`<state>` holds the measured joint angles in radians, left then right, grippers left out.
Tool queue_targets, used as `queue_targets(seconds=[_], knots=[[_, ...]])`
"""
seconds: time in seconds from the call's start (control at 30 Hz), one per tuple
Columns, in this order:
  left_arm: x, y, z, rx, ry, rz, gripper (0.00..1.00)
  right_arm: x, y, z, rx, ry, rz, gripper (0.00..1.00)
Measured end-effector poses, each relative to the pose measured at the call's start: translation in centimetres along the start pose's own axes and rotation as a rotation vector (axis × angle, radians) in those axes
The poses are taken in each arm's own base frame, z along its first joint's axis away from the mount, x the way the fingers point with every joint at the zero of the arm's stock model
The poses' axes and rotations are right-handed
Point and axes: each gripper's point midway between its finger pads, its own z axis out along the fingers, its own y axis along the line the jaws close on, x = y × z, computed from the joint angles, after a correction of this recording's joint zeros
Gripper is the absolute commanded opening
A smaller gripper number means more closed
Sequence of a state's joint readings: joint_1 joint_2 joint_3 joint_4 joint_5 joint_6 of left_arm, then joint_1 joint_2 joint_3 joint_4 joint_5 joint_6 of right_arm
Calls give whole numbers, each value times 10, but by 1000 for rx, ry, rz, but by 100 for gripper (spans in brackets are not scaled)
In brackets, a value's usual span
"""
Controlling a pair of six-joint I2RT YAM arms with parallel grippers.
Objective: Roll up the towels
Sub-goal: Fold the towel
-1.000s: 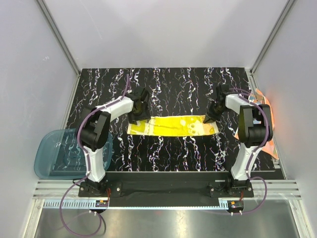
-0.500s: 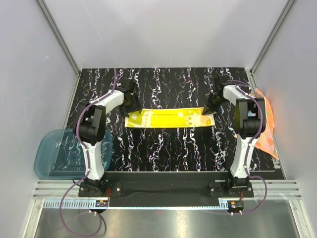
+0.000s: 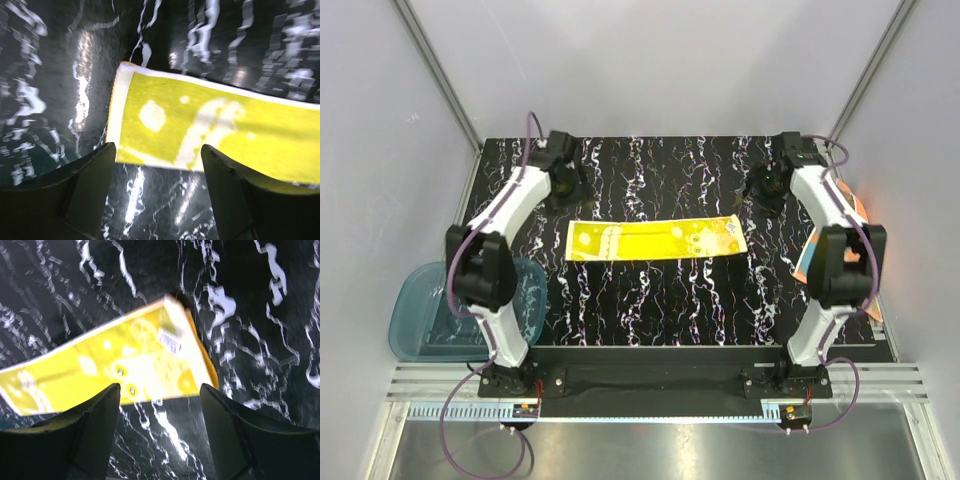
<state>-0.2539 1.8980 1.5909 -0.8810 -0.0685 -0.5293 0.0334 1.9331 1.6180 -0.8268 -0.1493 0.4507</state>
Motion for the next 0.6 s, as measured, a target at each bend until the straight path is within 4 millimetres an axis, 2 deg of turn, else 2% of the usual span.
queue_targets(seconds=[0.13,0.2,0.27,0.33,0.43,0.6], knots=[[-34,-6,-77,77,-192,47,76,25,-5,-44,-53,-73,3,70],[-40,-3,-113,111,-291,85,77,44,-8,-47,-87,-74,16,69],[-37,5,-135,125,-364,119,77,63,-14,-40,-104,-49,41,70],[-31,15,-148,116,-397,140,77,85,-24,-25,-104,-8,70,70],[-29,19,-152,121,-430,152,77,107,-35,-10,-94,54,104,68],[-25,27,-143,91,-444,162,77,100,-33,7,-115,55,129,66]])
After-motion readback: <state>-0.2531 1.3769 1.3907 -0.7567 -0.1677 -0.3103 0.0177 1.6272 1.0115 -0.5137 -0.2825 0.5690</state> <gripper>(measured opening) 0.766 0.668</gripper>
